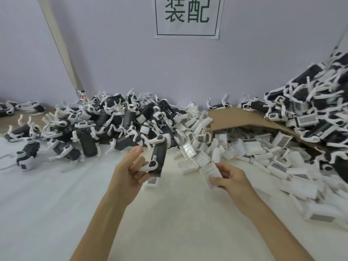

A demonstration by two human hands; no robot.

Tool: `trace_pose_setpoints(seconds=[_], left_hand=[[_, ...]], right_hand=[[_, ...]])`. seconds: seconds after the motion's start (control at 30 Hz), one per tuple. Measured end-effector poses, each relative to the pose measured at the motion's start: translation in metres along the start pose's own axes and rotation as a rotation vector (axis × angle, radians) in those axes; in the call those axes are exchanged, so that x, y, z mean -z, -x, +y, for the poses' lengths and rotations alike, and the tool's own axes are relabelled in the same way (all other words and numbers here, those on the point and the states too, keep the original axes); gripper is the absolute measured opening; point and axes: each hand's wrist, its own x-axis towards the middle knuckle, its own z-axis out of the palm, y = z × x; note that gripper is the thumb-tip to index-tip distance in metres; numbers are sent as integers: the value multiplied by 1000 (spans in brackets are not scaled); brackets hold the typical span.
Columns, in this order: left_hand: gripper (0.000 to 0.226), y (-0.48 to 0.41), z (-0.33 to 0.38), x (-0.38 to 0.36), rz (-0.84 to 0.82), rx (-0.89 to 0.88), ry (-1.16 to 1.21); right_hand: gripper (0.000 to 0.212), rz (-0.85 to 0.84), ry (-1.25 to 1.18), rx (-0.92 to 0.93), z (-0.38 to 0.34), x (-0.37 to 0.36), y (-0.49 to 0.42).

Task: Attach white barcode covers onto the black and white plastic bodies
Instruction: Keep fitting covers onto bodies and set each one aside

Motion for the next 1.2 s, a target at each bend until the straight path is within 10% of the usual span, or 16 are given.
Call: trace_pose_setpoints(seconds=[1.2], left_hand=[[36, 23, -23, -39, -343, 99, -99]], right_hand=[[37, -415, -448, -254, -3, -20, 10]])
